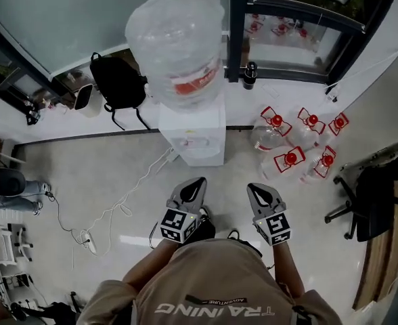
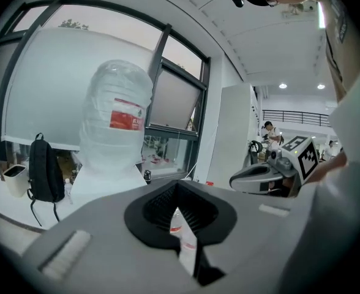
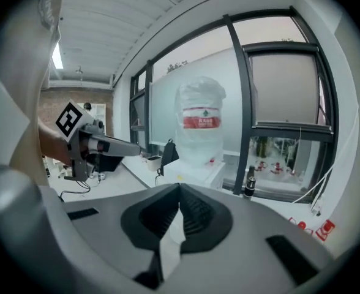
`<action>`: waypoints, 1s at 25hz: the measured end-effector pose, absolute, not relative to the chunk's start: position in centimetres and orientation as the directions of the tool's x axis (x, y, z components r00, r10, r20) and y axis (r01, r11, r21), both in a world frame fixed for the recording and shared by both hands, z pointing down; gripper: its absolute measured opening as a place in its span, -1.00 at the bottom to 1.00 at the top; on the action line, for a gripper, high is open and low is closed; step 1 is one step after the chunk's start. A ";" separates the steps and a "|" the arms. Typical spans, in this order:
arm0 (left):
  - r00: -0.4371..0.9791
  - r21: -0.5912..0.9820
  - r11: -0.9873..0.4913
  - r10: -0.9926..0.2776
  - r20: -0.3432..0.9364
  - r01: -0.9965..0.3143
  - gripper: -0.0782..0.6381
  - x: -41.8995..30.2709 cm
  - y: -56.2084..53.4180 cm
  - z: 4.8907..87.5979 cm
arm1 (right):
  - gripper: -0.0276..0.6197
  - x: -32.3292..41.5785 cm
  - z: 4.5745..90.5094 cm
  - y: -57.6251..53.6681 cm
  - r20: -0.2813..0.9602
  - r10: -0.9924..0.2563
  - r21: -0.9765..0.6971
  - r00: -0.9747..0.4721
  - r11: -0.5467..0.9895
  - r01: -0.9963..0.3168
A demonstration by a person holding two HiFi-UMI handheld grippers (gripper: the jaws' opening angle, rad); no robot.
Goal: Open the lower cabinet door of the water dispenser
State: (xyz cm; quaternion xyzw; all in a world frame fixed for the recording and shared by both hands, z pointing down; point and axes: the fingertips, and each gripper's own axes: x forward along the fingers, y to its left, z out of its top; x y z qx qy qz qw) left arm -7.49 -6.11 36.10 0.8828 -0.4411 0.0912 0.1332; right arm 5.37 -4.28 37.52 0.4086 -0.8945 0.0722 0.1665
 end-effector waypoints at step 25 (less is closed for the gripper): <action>0.625 0.145 -0.615 -0.712 0.321 -0.775 -0.78 -8.0 -13.9 36.6 | -0.90 4.2 40.2 -11.1 0.400 -0.708 -0.025 -0.582 0.627 -0.779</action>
